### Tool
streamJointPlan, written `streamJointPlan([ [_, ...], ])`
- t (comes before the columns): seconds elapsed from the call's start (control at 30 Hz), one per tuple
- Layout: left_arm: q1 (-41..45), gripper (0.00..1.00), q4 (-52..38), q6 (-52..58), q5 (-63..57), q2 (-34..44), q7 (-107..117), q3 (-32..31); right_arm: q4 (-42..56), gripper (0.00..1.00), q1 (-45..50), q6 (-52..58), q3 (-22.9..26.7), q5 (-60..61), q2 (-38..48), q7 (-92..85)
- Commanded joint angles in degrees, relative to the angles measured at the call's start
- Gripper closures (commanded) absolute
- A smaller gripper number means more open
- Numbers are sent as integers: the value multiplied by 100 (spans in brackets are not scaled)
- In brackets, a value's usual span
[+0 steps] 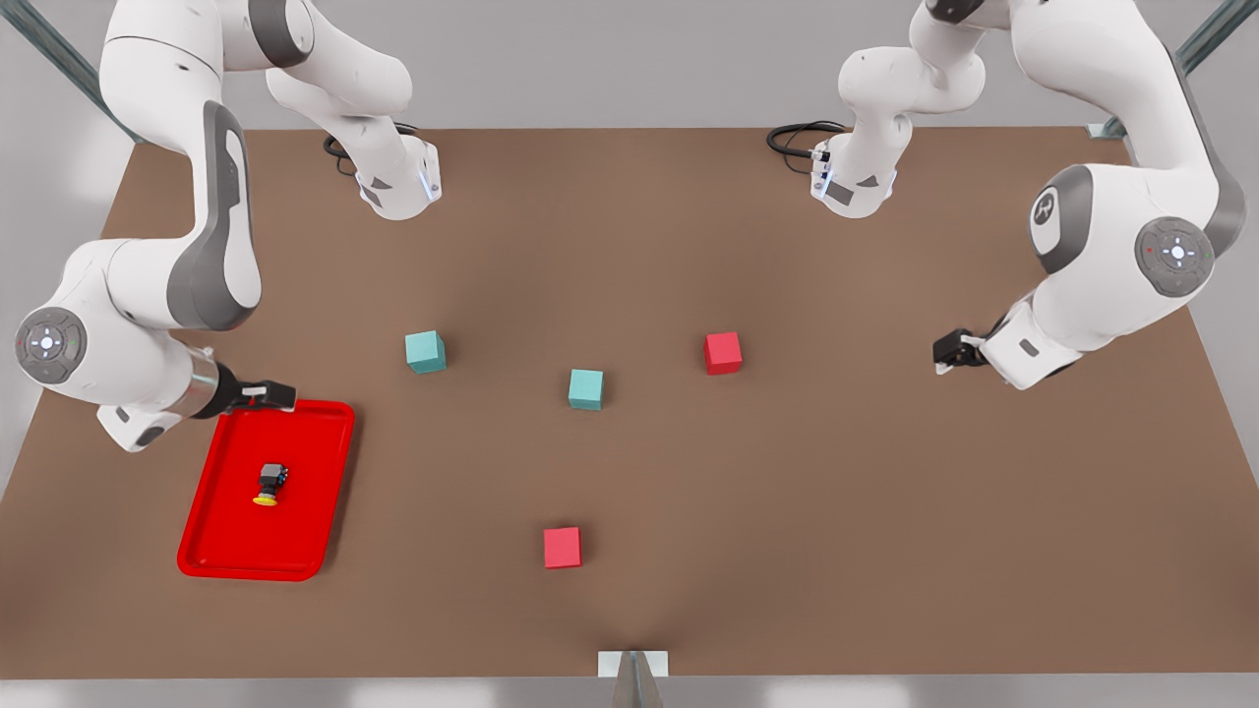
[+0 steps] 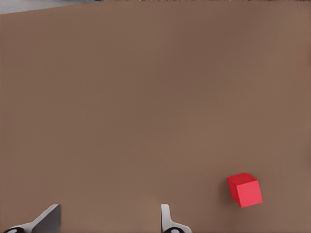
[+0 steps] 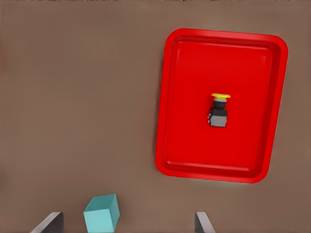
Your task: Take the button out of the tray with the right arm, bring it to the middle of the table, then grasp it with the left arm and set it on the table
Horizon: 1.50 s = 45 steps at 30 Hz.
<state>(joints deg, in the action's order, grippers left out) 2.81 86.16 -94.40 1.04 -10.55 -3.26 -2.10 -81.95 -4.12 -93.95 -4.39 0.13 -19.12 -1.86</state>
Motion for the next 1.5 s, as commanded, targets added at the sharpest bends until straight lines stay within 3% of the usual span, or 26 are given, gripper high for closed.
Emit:
streamJointPlan([
  [0.0, 26, 0, -29, -264, 11, -18, 1, -1, 3, 0, -1, -194, 0, 5, 5, -113],
  [0.17, 97, 0, -73, 52, -7, -26, 792, -89, -6, 0, -28, -194, 0, -4, -4, -122],
  [0.3, -159, 0, -2, 238, -236, -307, 766, -71, -41, 0, -80, -326, 35, -57, -593, -104],
  [0.53, 17, 0, -47, 211, -218, -475, 827, -98, -173, 0, -432, -1645, 52, -57, -1559, -192],
  [0.63, 123, 0, -90, 193, -236, -483, 836, -97, -164, 0, -520, -1644, 35, -4, -1691, -104],
  [0.73, 149, 0, -99, 88, -244, -703, 783, -97, 240, 0, -836, -1434, 35, -205, -2481, -296],
  [0.83, 167, 0, -152, 88, -218, -800, 819, -106, -295, 0, -1170, -1424, 26, -611, -2518, -649],
  [1.2, 255, 0, -583, 18, -192, -1213, 775, -115, -770, 0, -1135, -1899, -9, -743, -2702, -579],
  [1.47, 272, 0, -758, 18, -200, -1362, 775, -106, 478, 0, -1249, -1574, 0, -857, -3203, -605],
])
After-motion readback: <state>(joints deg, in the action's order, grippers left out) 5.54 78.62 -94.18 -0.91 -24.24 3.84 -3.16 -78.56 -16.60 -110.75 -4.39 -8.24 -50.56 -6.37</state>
